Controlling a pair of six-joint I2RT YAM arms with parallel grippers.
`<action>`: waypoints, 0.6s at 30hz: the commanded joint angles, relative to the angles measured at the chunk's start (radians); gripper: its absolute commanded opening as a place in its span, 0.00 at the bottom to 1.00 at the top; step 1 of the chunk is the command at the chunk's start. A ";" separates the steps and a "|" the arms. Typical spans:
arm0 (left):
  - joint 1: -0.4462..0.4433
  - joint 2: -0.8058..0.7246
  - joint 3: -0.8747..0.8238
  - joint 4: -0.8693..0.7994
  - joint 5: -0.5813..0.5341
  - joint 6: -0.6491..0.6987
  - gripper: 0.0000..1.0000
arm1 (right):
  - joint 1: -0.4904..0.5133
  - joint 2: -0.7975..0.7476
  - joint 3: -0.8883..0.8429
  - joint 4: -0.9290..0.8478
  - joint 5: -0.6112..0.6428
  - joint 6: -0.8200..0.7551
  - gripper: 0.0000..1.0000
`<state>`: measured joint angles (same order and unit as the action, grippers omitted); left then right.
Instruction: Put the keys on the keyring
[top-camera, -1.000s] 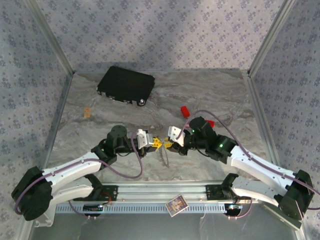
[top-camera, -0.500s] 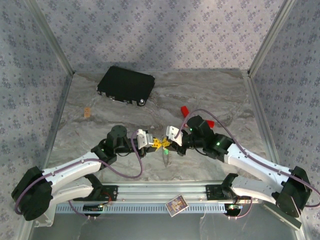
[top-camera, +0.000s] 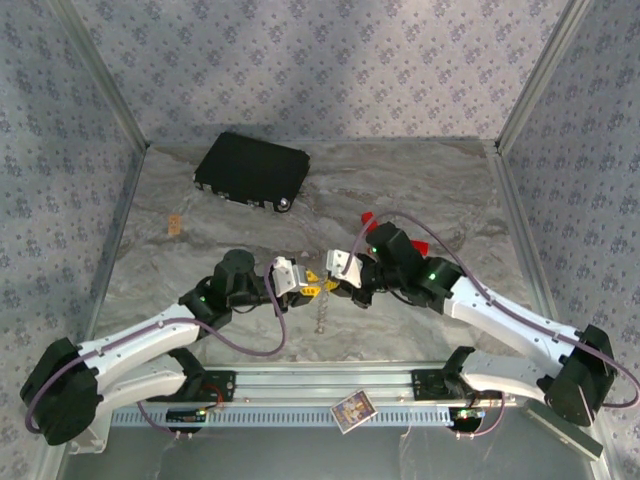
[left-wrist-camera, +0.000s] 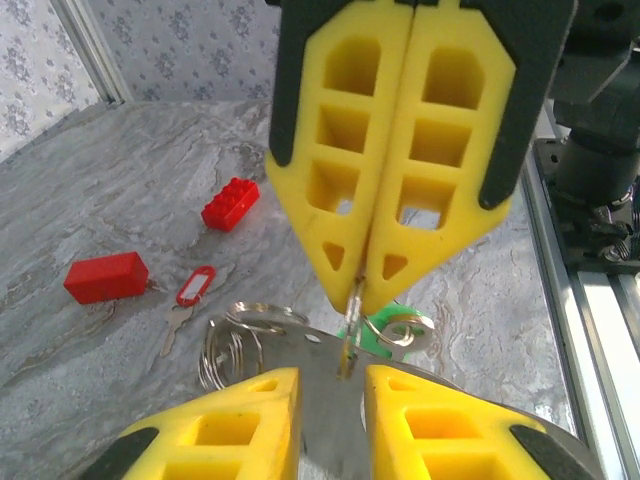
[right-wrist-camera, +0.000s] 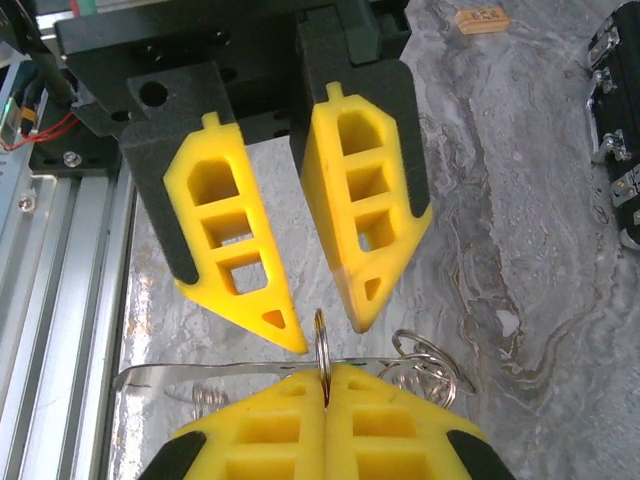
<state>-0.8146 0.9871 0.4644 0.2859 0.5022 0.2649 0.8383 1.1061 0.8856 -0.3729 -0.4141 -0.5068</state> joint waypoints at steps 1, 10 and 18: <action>-0.008 -0.017 0.042 -0.070 -0.007 0.036 0.23 | 0.013 0.022 0.072 -0.105 0.038 -0.074 0.00; -0.009 -0.002 0.062 -0.060 0.031 0.038 0.23 | 0.054 0.094 0.172 -0.204 0.089 -0.147 0.00; -0.009 0.021 0.068 -0.044 0.053 0.044 0.12 | 0.078 0.135 0.210 -0.224 0.099 -0.163 0.00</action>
<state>-0.8185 1.0019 0.5007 0.2264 0.5213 0.2943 0.9051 1.2327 1.0554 -0.5747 -0.3111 -0.6460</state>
